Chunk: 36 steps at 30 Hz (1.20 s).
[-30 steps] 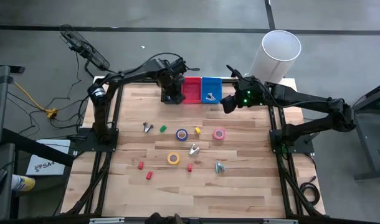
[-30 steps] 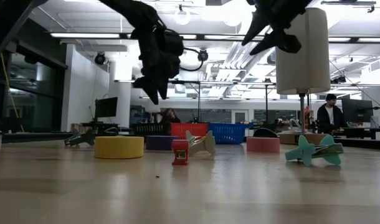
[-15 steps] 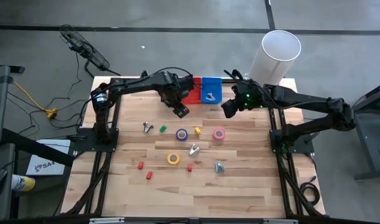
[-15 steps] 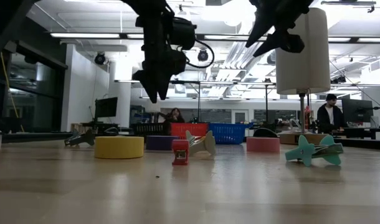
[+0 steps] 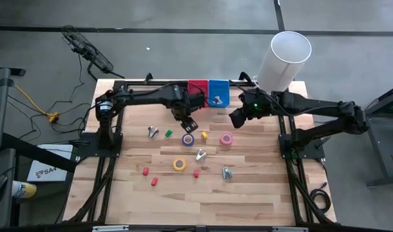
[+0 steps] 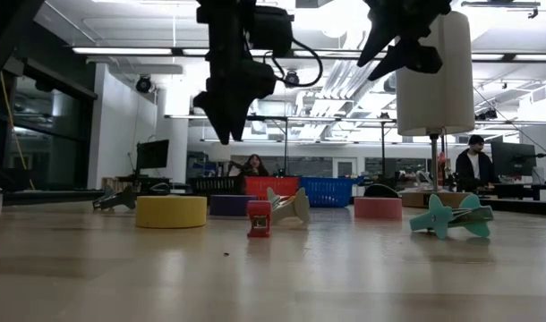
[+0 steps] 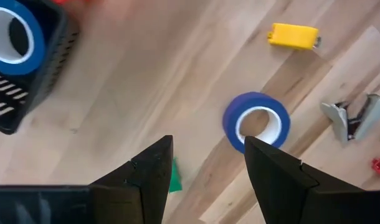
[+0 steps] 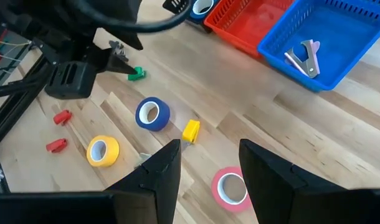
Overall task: Pick and place Stapler, Stapler remover, tape
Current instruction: Put the blue tape into the black bin
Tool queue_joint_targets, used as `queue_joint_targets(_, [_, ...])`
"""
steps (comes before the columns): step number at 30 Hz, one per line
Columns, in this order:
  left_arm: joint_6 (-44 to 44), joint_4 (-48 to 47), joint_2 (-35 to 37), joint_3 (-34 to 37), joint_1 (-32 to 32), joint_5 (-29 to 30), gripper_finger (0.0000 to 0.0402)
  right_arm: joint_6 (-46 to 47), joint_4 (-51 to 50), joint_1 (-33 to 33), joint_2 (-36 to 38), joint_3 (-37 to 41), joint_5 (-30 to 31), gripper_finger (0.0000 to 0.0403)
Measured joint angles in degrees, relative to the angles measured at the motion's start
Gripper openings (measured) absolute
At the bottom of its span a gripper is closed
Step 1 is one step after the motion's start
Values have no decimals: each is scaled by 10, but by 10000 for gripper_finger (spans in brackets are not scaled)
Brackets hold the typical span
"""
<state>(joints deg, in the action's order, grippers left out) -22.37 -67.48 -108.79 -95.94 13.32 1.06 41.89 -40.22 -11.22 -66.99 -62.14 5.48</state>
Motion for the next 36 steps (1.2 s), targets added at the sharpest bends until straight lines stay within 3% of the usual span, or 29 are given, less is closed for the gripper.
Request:
queue_joint_targets(12, [-34,108,0,140,-18,-53,193,7,-13,29,32,0,48,154])
queue_joint_targets(36, [-122,175,-1,162,-36,-20,193,18,-20,40,60,0,64,154])
